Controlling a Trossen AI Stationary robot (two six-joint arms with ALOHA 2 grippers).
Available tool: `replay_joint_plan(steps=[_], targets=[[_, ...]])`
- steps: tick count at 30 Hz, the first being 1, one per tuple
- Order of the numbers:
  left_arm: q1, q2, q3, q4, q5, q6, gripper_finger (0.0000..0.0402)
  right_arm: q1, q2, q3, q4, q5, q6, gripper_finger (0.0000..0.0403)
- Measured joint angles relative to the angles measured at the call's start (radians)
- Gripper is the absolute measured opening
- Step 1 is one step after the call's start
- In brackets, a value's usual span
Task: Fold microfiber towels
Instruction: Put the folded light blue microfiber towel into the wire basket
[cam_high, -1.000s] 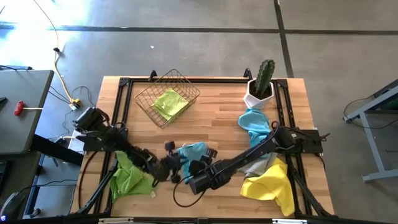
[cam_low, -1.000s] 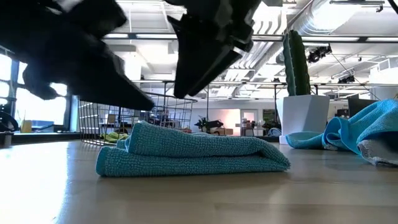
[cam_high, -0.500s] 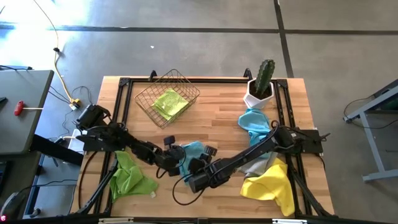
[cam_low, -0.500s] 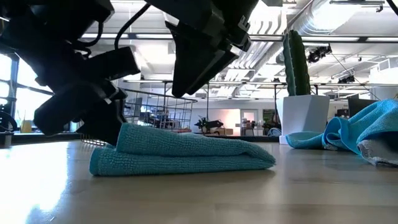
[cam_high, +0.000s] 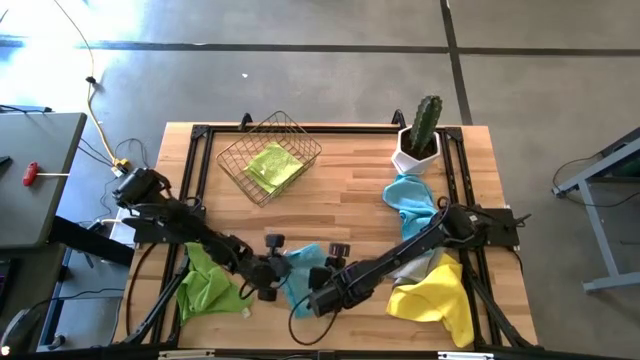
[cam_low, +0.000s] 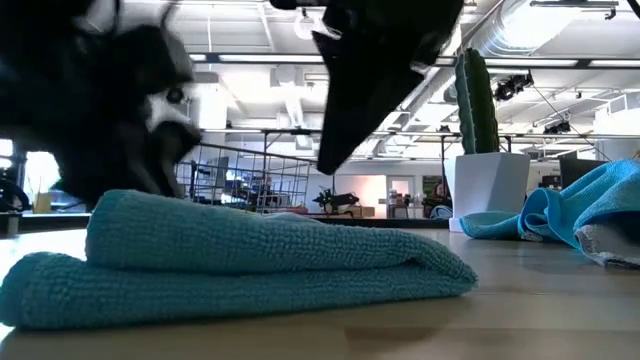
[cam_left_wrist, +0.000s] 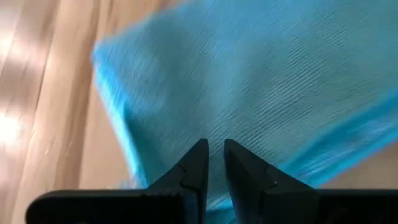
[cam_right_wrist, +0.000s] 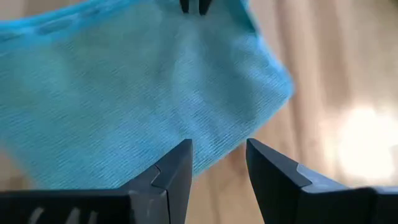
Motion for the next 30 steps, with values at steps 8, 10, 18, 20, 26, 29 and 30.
replay_joint_plan(steps=[8, 10, 18, 20, 26, 29, 30], targets=[[-0.093, -0.147, 0.074, -0.079, 0.098, -0.071, 0.0078, 0.011, -0.009, 0.000, -0.054, -0.096, 0.053, 0.0145], [-0.118, -0.167, 0.080, -0.071, 0.132, -0.143, 0.0098, 0.013, -0.009, 0.000, -0.075, -0.095, 0.053, 0.0145], [-0.200, -0.166, 0.079, -0.128, 0.146, -0.319, 0.0175, 0.028, -0.009, 0.000, 0.007, -0.094, -0.047, 0.0145], [-0.219, -0.153, 0.078, -0.129, 0.134, -0.283, 0.0185, 0.043, -0.009, 0.000, 0.065, -0.079, -0.105, 0.0145], [-0.263, -0.130, 0.078, -0.102, 0.044, -0.183, 0.0189, 0.092, 0.005, 0.000, 0.231, -0.055, -0.188, 0.0145], [-0.272, -0.126, 0.079, -0.086, 0.021, -0.183, 0.0189, 0.112, 0.025, 0.000, 0.297, -0.025, -0.186, 0.0145], [-0.275, -0.126, 0.078, -0.085, 0.017, -0.183, 0.0189, 0.117, 0.032, 0.000, 0.316, -0.023, -0.186, 0.0145]])
